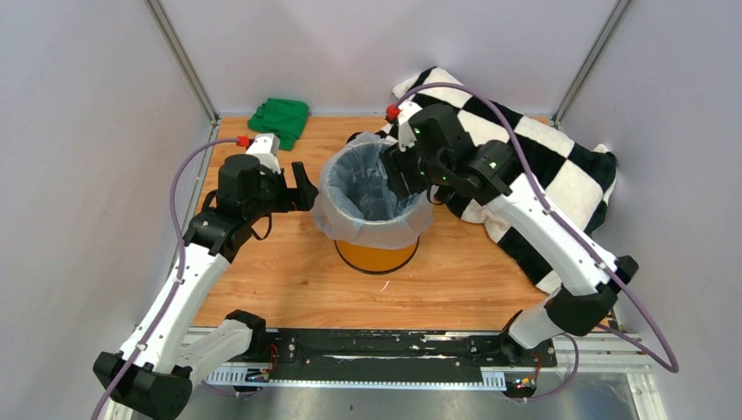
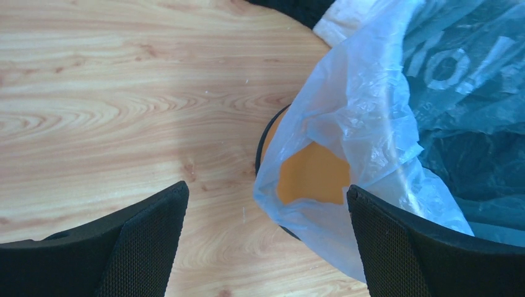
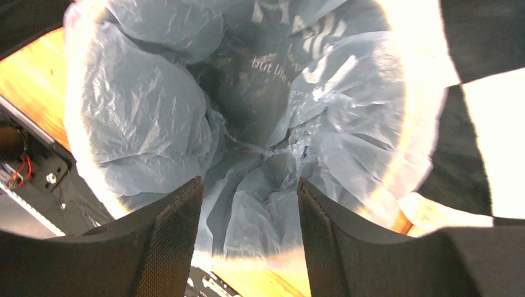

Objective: Put the trash bags into the trash bin

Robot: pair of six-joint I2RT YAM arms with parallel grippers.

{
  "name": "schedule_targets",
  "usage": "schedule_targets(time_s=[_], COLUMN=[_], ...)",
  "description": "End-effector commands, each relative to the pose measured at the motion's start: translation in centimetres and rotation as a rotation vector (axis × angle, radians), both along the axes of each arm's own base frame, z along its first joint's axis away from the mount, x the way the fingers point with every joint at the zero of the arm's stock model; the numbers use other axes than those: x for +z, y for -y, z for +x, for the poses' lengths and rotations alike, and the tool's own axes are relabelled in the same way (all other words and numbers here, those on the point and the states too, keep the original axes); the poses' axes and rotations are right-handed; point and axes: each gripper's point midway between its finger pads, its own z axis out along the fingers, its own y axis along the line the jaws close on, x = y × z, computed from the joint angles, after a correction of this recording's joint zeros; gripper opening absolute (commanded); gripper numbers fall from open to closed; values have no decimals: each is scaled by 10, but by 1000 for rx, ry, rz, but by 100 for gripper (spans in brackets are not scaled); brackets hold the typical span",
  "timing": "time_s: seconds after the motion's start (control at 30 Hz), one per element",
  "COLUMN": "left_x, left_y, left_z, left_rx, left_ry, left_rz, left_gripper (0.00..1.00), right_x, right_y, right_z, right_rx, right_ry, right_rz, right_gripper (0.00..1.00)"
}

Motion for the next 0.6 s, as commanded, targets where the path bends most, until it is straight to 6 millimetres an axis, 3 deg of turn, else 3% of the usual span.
schedule_targets(time_s=[0.0, 0.1, 0.2, 0.37, 0.57], left_x=[15, 26, 40, 64, 79], left_y=[6, 8, 6, 7, 21], left_z=[-7, -5, -5, -6, -8], left_rx=[-83, -90, -83, -94, -161], left_ry=[3, 26, 61, 133, 176], left_rz=[28, 16, 15, 3, -50], left_gripper=[100, 100, 100, 100, 100], right_x=[26, 37, 41, 38, 39], right_y=[24, 41, 58, 87, 99], right_z=[10, 10, 12, 13, 6], right_rx=[-116, -177, -245, -352, -393], right_ry=[124, 184, 236, 294, 343], right_rz=[53, 88, 115, 165, 266], right_gripper=[64, 69, 90, 95, 96])
